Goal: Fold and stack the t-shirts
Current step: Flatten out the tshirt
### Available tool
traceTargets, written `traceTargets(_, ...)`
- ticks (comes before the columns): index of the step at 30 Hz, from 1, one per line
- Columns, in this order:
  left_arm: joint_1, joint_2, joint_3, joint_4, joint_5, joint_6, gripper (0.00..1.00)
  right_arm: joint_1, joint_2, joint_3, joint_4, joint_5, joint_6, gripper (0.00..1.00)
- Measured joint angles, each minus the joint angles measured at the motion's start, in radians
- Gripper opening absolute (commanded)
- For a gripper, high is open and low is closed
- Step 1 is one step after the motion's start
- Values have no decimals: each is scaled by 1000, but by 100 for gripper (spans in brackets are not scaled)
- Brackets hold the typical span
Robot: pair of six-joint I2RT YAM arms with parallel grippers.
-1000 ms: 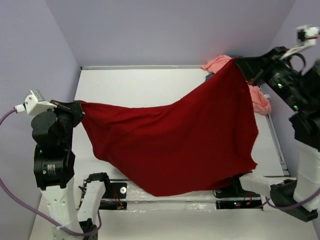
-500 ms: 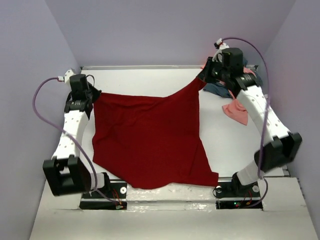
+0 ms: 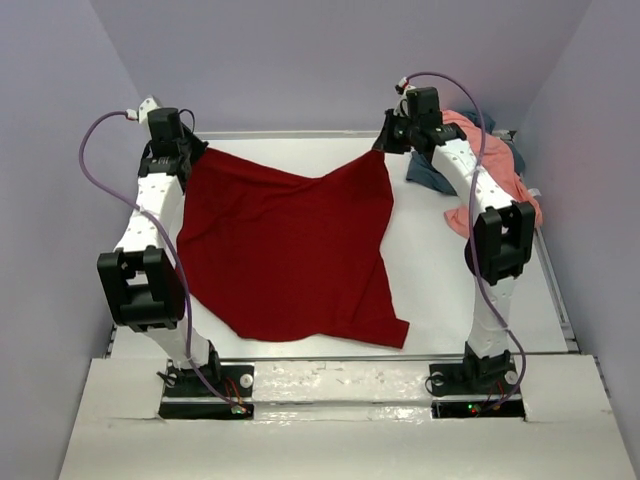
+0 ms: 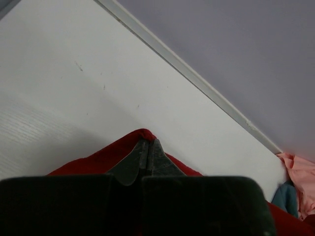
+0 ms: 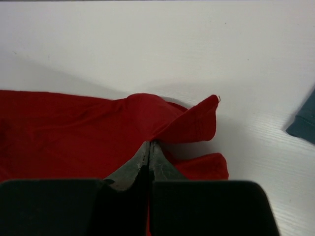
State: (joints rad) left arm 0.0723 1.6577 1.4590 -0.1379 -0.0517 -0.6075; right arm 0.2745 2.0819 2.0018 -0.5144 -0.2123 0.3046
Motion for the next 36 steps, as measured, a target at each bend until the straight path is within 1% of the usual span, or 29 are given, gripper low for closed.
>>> traceTargets(3,0,-24,3,6,0,21,0,-1,-35,-25,4,-40,2,0)
traceTargets(5,0,-67,-42,11,-2,30,0,0,-151,-188,32,-61,29,0)
traceTargets(6,0,-105,-80,5,-1,34,0,0,-190,-248,27,-69,37,0)
traceTargets(7,0,-143,-121,7,-2,37,0,0,-254,-342,17,-81,53,0)
traceTargets(10,0,-251,-230,-9,-2,43,0,0,-346,-528,-34,-113,83,0)
traceTargets(12,0,-286,-272,-18,-1,47,0,0,-330,-576,-64,-132,92,0)
traceTargets(14,0,-299,-301,-24,-1,51,0,0,-246,-610,-115,-159,98,0)
traceTargets(16,0,-298,-317,-34,-1,55,0,0,-152,-617,-169,-174,100,0)
traceTargets(20,0,-298,-322,-57,-1,69,0,-2,-35,-587,-281,-190,86,0)
traceTargets(21,0,-298,-320,-58,-1,73,0,-4,-23,-563,-312,-187,80,10)
traceTargets(22,0,-298,-319,-59,-2,77,0,-5,-11,-534,-341,-179,77,39)
traceTargets(23,0,-298,-318,-63,-2,80,0,-5,-5,-511,-360,-166,74,49)
traceTargets(25,0,-298,-314,-72,-2,85,0,-5,9,-456,-389,-137,62,60)
traceTargets(27,0,-297,-308,-78,-2,89,0,-5,8,-401,-413,-108,56,62)
traceTargets(32,0,-285,-276,-91,-4,102,0,-5,8,-275,-469,-63,45,63)
traceTargets(36,0,-274,-265,-95,-3,106,0,-5,5,-248,-481,-54,39,62)
